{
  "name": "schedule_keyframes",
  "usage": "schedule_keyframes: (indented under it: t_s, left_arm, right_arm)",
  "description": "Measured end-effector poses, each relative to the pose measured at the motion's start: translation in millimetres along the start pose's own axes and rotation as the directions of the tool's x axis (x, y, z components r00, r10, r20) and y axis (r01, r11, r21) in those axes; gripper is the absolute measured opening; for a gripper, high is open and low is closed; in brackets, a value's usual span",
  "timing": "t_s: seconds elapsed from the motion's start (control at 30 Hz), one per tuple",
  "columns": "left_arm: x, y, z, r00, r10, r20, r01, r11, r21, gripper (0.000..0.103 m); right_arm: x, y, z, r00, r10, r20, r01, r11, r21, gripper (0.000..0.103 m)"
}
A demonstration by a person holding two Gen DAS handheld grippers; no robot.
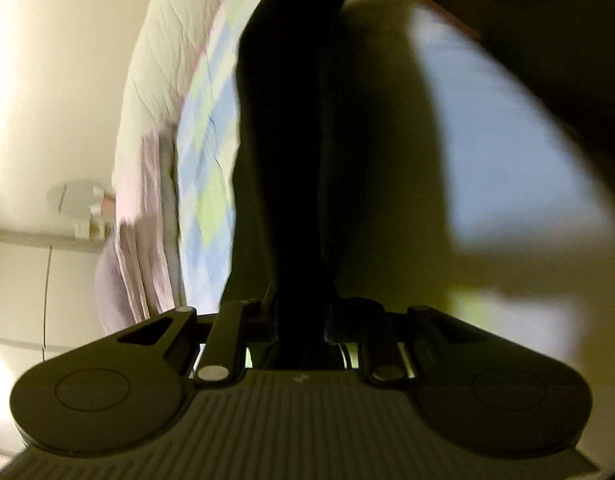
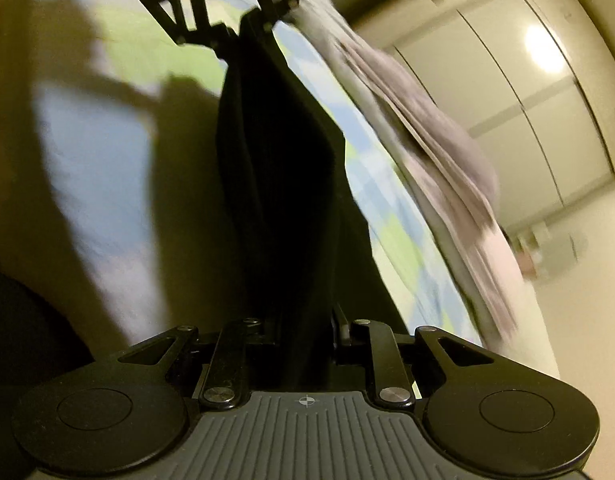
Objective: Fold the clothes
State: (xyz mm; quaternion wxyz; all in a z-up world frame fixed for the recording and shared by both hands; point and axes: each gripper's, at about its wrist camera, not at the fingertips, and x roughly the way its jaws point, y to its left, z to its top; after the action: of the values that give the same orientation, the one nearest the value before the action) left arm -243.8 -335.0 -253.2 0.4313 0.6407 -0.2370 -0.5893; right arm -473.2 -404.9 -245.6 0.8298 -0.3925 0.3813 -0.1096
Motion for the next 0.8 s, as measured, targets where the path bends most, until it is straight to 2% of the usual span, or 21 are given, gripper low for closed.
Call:
schedule_keyframes:
  t_s: [0.13,0.2,0.23,0.3,0.33,0.4,0.47,0.53,0.6,0.63,0.67,0.7,0.73,0.8]
  left_arm:
    - [-25,-29,2,0.999,-0.030,-0.032,0.027,0.996,-0.083,0.020]
    - [-29,-39,6,0.998,-0.036,-0.041,0.032,0.993,-0.110,0.031]
    - [-31,-38,15,0.998,-0.047,-0.048,0.041,0.991,-0.128,0.033]
    - [-43,-35,10,0.995,-0.075,-0.062,0.062,0.981,-0.182,0.038]
    - [-54,-33,1,0.994,-0.088,-0.063,0.072,0.973,-0.219,0.040]
    - [-75,-28,-17,0.991,-0.113,-0.064,0.090,0.952,-0.291,0.043]
    - [-88,-11,-35,0.991,-0.106,-0.078,0.068,0.921,-0.383,0.043]
    - [-93,9,-52,0.993,-0.077,-0.091,0.024,0.877,-0.479,0.043]
    - [-90,32,-65,0.994,-0.047,-0.098,-0.017,0.823,-0.568,0.044]
    - [-87,41,-68,0.995,-0.027,-0.098,-0.038,0.796,-0.604,0.046]
    - [-80,50,-71,0.996,-0.015,-0.092,-0.048,0.764,-0.643,0.053]
    - [-70,60,-74,0.997,-0.019,-0.078,-0.040,0.723,-0.689,0.058]
    - [-60,69,-77,0.998,-0.023,-0.063,-0.030,0.679,-0.733,0.058]
    - [-37,91,-86,0.999,-0.049,-0.023,0.010,0.583,-0.813,0.059]
  right_arm:
    - [5,22,4,0.998,0.036,0.046,-0.033,0.997,-0.066,0.020]
    - [2,30,-2,0.999,0.036,0.040,-0.033,0.998,-0.058,0.020]
    - [-1,33,-5,0.999,0.033,0.034,-0.032,0.998,-0.046,0.022]
    - [-6,39,-12,0.999,0.029,0.020,-0.029,0.999,-0.020,0.032]
    - [-9,42,-16,1.000,0.027,0.014,-0.027,1.000,-0.008,0.039]
    - [-16,45,-24,1.000,0.012,-0.024,-0.011,0.999,0.045,0.040]
    - [-24,41,-31,0.998,-0.009,-0.067,0.016,0.994,0.107,0.040]
    - [-35,29,-39,0.995,-0.031,-0.094,0.051,0.976,0.214,0.040]
    - [-44,12,-44,0.996,-0.028,-0.080,0.053,0.942,0.331,0.040]
    - [-46,3,-45,0.997,-0.027,-0.067,0.051,0.923,0.382,0.044]
    - [-42,-5,-44,0.998,-0.022,-0.054,0.043,0.905,0.422,0.053]
    - [-38,-13,-43,0.999,-0.017,-0.041,0.034,0.887,0.461,0.056]
    - [-33,-21,-42,1.000,-0.009,-0.027,0.021,0.864,0.503,0.056]
    - [-16,-42,-41,0.998,0.062,0.005,-0.053,0.791,0.609,0.056]
